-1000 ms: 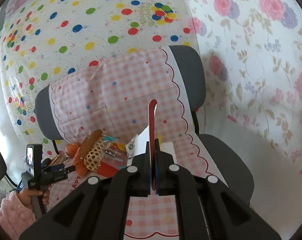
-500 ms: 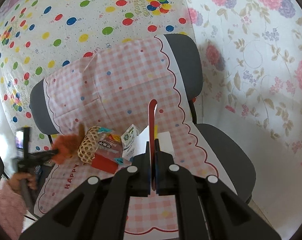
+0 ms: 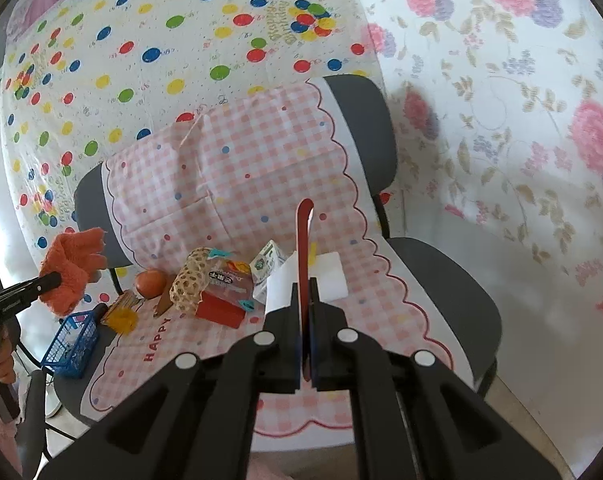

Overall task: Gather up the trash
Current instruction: 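Carry both items over the pink bin and open both tools, then move both open tools back over the chair items, then lower the left tool onto the yellow plastic wrapper and close on it, then grasp the white sponge block with the right tool while the left tool holds the wrapper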

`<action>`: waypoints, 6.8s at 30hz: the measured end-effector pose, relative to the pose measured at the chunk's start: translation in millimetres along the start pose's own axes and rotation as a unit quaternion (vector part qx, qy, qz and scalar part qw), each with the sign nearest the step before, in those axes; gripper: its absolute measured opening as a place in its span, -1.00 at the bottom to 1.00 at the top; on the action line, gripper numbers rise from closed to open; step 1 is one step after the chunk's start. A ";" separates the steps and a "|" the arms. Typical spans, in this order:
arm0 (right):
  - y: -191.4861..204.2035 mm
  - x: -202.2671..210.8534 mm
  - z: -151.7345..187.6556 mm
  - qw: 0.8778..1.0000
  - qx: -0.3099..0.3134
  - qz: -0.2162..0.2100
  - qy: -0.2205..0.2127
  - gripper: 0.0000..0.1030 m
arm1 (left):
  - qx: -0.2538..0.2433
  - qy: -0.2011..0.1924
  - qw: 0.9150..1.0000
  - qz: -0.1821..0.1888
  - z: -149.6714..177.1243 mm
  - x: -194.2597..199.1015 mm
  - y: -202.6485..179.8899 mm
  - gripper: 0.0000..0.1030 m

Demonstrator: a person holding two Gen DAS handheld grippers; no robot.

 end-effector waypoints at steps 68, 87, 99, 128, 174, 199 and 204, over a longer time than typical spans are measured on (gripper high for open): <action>-149.3 147.5 146.2 0.965 -0.025 0.245 0.092 -0.11 | -0.093 0.118 0.954 0.259 159.5 -39.4 -280.5 -0.21; -6.7 42.7 64.1 0.995 0.049 0.049 0.075 -0.11 | 0.074 0.109 0.991 0.001 137.8 -27.2 -17.4 0.06; 57.6 -62.2 46.7 0.991 0.057 -0.022 0.121 -0.11 | 0.153 0.113 0.972 -0.140 117.4 -54.1 106.1 0.08; 22.6 -188.9 6.2 0.990 0.023 -0.020 0.141 -0.11 | 0.107 0.202 0.948 -0.220 80.7 -189.1 164.9 0.36; -3.3 -165.0 8.0 0.988 0.031 0.026 0.147 -0.11 | 0.119 0.092 0.989 0.003 48.3 -134.0 38.3 -0.95; -28.8 -225.7 15.4 0.980 0.065 0.079 0.171 -0.98 | 0.098 0.095 0.991 -0.005 37.6 -131.1 19.6 -0.95; -26.3 -187.8 18.1 0.980 0.084 0.053 0.171 -0.79 | 0.097 0.095 0.991 0.007 43.7 -121.0 5.3 -0.95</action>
Point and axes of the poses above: each gripper's, at about its wrist camera, not at the fingertips, and x roughly against the way its jaws point, y to its left, z to its underside, the point moved 6 cm from there along -x, roughly the way its jaws point, and after that the axes turned 3 degrees about -x, right-handed, at the moved point
